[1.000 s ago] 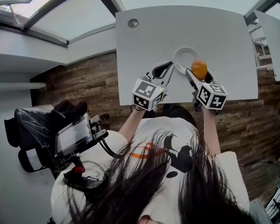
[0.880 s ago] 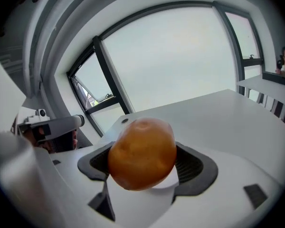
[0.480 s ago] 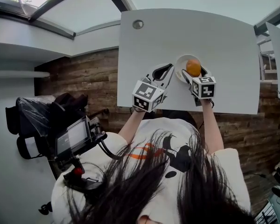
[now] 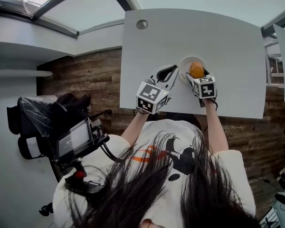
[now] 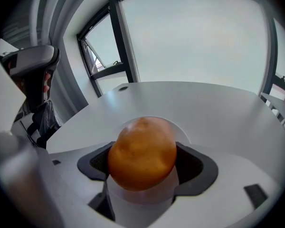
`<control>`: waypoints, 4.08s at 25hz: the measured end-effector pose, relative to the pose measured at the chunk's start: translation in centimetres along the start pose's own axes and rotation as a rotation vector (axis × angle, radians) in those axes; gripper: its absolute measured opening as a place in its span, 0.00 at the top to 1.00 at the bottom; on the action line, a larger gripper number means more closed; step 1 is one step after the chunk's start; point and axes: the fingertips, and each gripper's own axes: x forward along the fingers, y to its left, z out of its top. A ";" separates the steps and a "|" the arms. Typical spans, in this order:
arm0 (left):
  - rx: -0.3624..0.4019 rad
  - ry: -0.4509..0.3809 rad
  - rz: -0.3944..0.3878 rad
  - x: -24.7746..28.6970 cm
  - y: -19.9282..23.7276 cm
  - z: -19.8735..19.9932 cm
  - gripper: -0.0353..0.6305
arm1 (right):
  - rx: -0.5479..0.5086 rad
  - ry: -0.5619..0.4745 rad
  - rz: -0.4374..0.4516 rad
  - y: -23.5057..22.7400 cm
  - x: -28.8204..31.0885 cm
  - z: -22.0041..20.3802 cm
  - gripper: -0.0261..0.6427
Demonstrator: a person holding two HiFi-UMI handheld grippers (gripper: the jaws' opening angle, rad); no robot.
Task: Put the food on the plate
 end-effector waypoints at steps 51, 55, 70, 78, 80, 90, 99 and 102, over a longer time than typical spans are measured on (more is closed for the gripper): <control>0.125 0.006 -0.277 -11.2 -4.9 -2.7 0.94 | 0.404 -0.518 -0.152 12.9 -17.3 2.6 0.64; 0.127 0.032 -0.328 -13.0 -6.5 -4.7 0.94 | 0.432 -0.529 -0.165 15.5 -18.6 0.5 0.64; 0.093 0.029 -0.438 -16.1 -12.3 -7.4 0.94 | 0.473 -0.475 -0.237 19.1 -22.8 -6.7 0.64; 0.097 0.019 -0.394 -21.3 -17.3 -10.4 0.94 | 0.462 -0.498 -0.201 22.7 -27.5 -11.7 0.64; 0.087 0.019 -0.373 -21.8 -17.6 -10.6 0.94 | 0.456 -0.486 -0.190 23.0 -27.8 -12.3 0.64; 0.062 -0.050 -0.267 -28.6 -22.2 -12.7 0.94 | 0.384 -0.475 -0.113 27.0 -32.3 -16.8 0.64; 0.050 -0.060 -0.201 -34.7 -22.9 -14.7 0.94 | 0.357 -0.460 -0.044 31.9 -33.5 -18.9 0.64; 0.059 -0.068 -0.223 -35.7 -22.5 -14.3 0.94 | 0.360 -0.468 -0.057 33.3 -33.6 -18.9 0.64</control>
